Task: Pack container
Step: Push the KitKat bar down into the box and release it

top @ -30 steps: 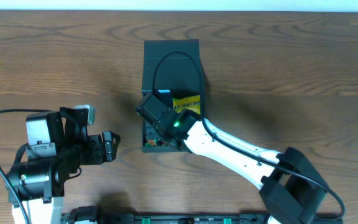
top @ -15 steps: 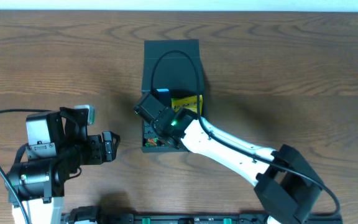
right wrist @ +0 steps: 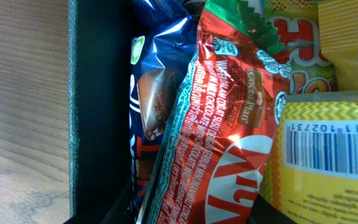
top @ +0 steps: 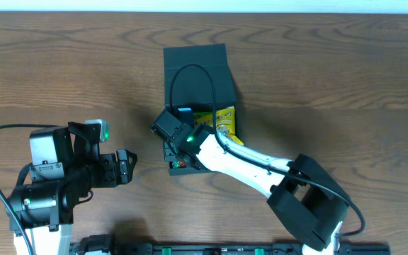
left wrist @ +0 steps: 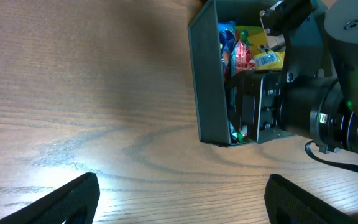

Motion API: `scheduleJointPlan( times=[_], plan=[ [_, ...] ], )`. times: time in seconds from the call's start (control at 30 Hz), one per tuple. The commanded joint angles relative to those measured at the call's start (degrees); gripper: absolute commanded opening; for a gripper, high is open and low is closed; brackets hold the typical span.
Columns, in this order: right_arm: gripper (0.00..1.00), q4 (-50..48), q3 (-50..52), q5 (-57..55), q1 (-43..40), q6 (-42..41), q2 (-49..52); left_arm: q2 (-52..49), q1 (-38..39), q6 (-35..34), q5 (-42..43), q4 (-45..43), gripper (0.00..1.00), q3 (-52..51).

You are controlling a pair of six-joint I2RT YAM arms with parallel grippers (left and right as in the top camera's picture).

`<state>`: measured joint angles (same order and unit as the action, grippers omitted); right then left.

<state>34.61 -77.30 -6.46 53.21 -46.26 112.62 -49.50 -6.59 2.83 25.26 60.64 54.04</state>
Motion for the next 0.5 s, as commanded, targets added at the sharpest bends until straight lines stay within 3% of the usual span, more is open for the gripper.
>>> scheduleJointPlan(
  times=[0.0,0.47],
  plan=[
    [0.43,1.8,1.9,-2.1,-0.7,-0.1,2.6,0.0,0.1,-0.2,-0.2,0.1,0.86,0.8],
    [0.51,10.3,-10.3,-2.8,-0.8,7.6,1.9,0.0,0.1,-0.2,-0.2,0.0,0.86,0.8]
  ],
)
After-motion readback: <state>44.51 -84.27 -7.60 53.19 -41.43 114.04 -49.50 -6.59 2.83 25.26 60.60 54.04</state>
